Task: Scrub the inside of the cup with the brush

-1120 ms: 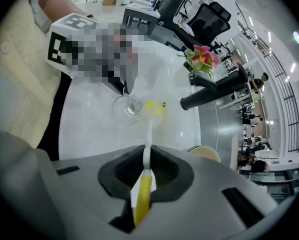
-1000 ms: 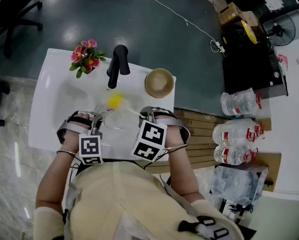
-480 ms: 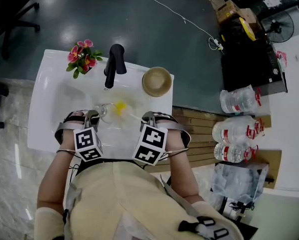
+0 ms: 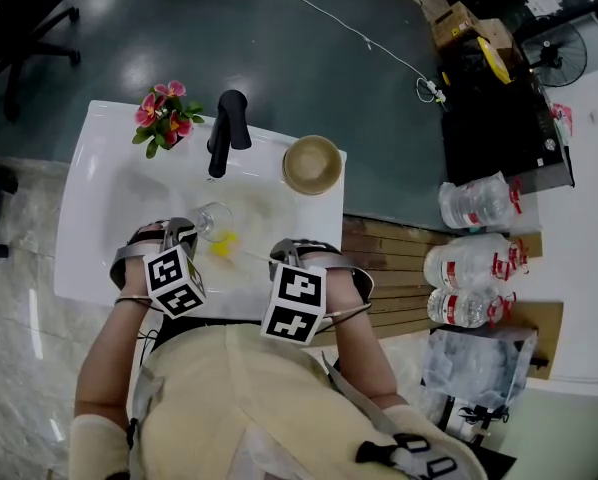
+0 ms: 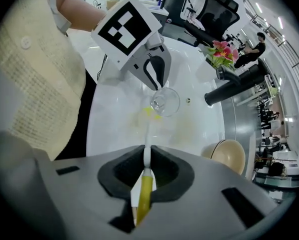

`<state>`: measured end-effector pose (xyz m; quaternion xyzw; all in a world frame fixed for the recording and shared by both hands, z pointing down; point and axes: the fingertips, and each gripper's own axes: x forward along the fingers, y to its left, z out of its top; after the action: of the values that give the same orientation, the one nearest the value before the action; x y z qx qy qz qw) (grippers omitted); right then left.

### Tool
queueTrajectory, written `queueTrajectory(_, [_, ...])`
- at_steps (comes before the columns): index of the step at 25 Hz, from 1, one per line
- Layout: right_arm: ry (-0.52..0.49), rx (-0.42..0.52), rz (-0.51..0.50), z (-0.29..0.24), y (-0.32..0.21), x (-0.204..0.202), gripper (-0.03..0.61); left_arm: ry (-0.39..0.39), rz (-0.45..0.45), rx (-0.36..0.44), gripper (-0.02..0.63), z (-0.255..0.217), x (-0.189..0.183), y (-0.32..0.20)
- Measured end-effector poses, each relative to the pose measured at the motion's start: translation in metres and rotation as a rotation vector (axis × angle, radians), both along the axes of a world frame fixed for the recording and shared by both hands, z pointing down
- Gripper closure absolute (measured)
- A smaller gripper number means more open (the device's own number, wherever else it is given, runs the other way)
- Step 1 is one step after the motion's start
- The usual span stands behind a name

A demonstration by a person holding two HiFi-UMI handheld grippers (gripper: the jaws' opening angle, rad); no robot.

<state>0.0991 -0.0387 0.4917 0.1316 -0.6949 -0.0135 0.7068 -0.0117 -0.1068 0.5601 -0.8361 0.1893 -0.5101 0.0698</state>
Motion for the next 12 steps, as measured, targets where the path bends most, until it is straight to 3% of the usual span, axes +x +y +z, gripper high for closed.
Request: queueTrajectory(12, [-0.218,-0.019,-0.042,-0.003,0.006,-0.041,0.532,-0.003,-0.030,0.014,0.558,-0.002,0.002,-0.004])
